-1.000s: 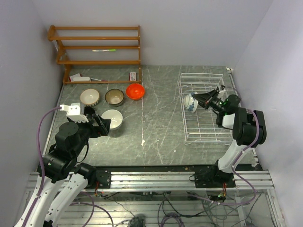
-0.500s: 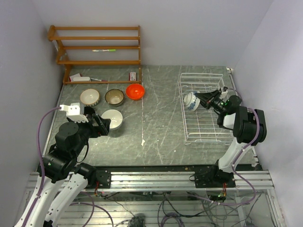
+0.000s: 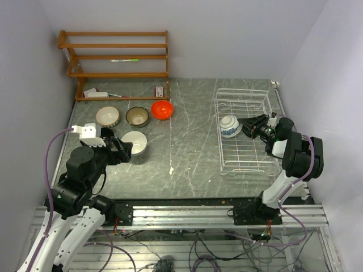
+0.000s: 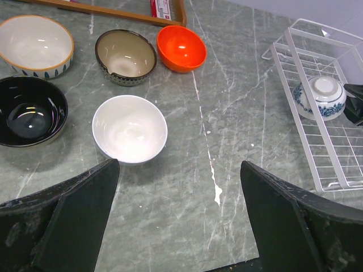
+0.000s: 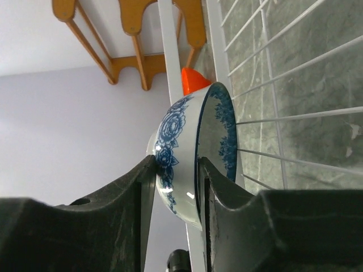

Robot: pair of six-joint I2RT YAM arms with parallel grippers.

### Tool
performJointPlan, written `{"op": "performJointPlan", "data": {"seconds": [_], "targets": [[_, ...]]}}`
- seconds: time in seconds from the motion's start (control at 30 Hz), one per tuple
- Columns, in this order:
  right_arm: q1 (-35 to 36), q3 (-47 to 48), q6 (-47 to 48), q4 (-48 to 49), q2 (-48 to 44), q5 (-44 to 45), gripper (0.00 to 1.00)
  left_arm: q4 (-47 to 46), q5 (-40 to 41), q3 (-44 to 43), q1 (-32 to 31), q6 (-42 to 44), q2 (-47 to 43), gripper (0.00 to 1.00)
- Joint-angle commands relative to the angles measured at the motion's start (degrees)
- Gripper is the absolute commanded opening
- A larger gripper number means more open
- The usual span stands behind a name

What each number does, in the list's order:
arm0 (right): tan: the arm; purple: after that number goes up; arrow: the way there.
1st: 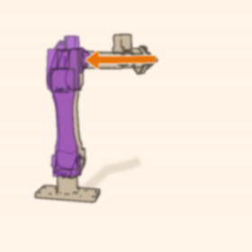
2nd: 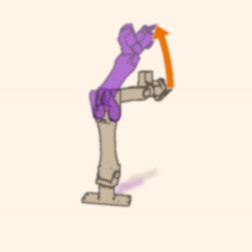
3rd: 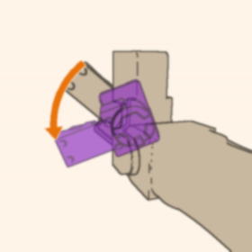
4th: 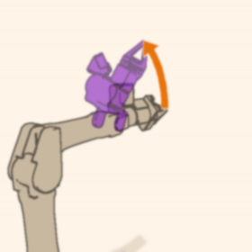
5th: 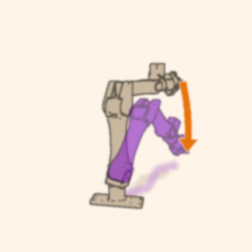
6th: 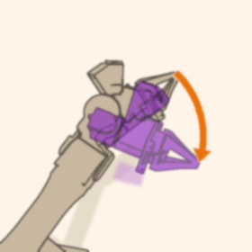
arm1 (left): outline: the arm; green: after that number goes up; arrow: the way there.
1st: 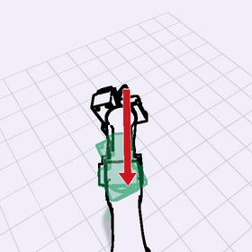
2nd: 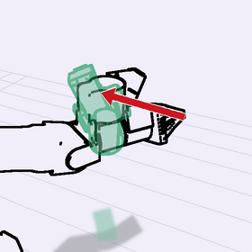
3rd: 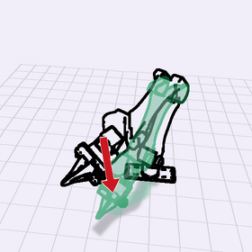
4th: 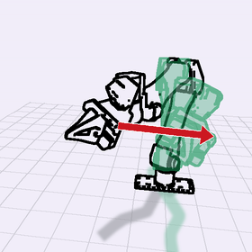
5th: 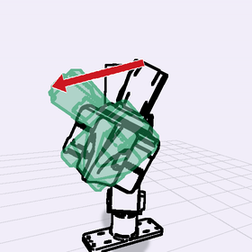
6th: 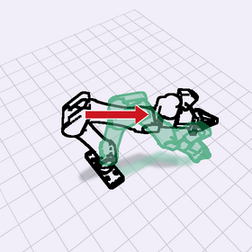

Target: Load the bowls into the dish rack

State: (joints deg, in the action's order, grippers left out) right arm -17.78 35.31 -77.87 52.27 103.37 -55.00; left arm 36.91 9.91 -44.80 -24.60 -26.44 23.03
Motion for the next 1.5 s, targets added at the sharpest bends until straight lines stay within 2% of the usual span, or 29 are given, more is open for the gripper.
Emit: {"op": "performJointPlan", "data": {"seconds": [0.0,0.23,0.53,0.73,0.83,1.07,1.2,1.37,1.47], "targets": [[-1.12,3.73,14.42,-19.48,-3.08,4.59,0.36,-0.18,1.15,-0.38,-0.45,-0.30,-0.63,0.99],[-1.12,8.37,24.03,-34.13,-7.13,10.13,0.51,-0.17,1.15,-0.47,-0.46,-0.28,-0.79,0.99],[-1.03,11.49,30.38,-43.48,-9.66,15.07,0.70,-0.20,1.09,-0.47,-0.49,-0.32,-1.08,0.99],[-0.81,12.95,33.64,-48.34,-12.12,19.10,0.71,-0.26,1.14,-0.41,-0.54,-0.32,-1.15,0.99],[0.20,15.28,37.88,-54.98,-14.96,25.92,0.72,-0.26,1.01,-0.38,-0.54,-0.31,-1.18,0.99],[1.89,16.64,42.65,-61.03,-20.22,34.98,0.72,-0.26,0.98,-0.47,-0.54,-0.36,-1.03,0.99],[7.28,20.87,47.08,-65.98,-20.99,43.05,0.73,-0.28,0.95,-0.38,-0.54,-0.23,-0.92,0.99],[17.66,29.80,51.97,-72.30,-16.71,56.51,0.72,-0.23,0.91,-0.47,-0.62,-0.22,-0.88,0.99],[20.52,32.65,53.04,-73.75,-14.27,59.79,0.72,-0.25,1.01,-0.34,-0.68,-0.32,-1.34,0.99]]}}
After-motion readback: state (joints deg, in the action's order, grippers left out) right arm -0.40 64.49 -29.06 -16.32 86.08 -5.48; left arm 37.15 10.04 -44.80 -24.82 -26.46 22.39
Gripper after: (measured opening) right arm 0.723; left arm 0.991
